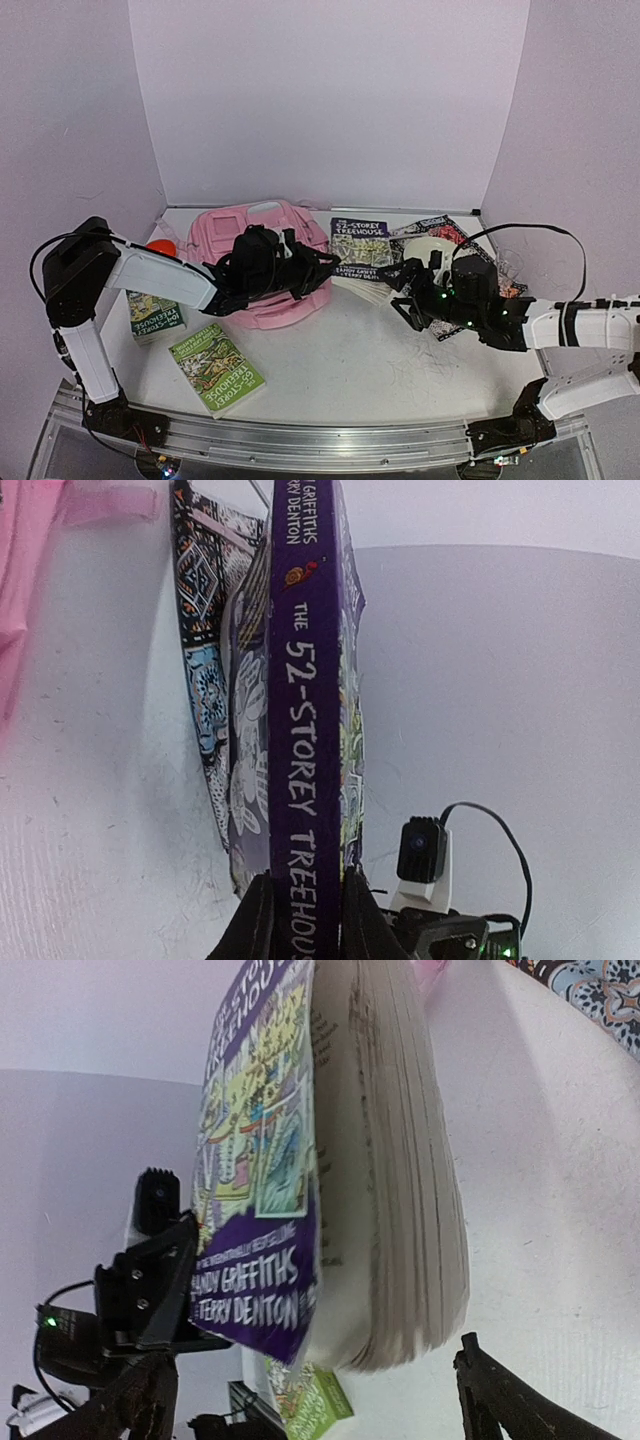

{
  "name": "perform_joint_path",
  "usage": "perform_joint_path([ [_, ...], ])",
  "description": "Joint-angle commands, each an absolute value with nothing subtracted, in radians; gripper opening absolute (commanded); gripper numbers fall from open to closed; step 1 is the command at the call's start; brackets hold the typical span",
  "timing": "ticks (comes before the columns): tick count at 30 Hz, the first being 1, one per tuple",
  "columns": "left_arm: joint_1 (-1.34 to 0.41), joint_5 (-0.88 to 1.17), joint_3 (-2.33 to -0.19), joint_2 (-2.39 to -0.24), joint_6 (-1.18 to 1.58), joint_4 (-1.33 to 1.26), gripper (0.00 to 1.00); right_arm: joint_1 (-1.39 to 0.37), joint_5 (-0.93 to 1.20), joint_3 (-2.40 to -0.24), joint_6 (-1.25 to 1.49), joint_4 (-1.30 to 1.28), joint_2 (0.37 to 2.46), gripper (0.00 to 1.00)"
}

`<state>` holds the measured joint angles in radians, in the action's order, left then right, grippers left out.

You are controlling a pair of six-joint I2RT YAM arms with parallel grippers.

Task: Pack the student bag
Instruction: Pass from the right arm to the left, then pass from the left arm to the right

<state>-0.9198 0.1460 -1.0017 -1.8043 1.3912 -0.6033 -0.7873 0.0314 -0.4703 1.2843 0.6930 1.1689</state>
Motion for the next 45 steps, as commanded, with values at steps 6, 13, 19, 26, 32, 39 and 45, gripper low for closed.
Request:
perform_joint_path([
  [6, -0.911, -0.012, -1.003, -1.706, 1.416, -0.753, 0.00, -0.844, -0.092, -0.475, 1.441, 1.030, 1.286, 0.98],
  [13, -0.912, -0.059, -1.015, -1.696, 1.430, -0.773, 0.00, -0.870, -0.045, -0.548, 1.454, 1.257, 1.461, 0.98],
  [19, -0.911, -0.067, -1.002, -1.683, 1.444, -0.781, 0.00, -0.871, -0.015, -0.634, 1.424, 1.368, 1.570, 0.98],
  [26, -0.911, -0.071, -0.977, -1.648, 1.443, -0.781, 0.00, -0.870, -0.066, -0.672, 1.480, 1.408, 1.647, 0.98],
  [32, -0.913, -0.082, -0.941, -1.614, 1.456, -0.787, 0.00, -0.865, -0.134, -0.634, 1.490, 1.447, 1.649, 0.95],
  [39, -0.913, -0.079, -0.900, -1.598, 1.473, -0.789, 0.00, -0.859, -0.117, -0.652, 1.436, 1.537, 1.646, 0.88],
  [45, -0.913, -0.084, -0.863, -1.582, 1.490, -0.789, 0.00, -0.857, -0.136, -0.629, 1.409, 1.603, 1.623, 0.79],
])
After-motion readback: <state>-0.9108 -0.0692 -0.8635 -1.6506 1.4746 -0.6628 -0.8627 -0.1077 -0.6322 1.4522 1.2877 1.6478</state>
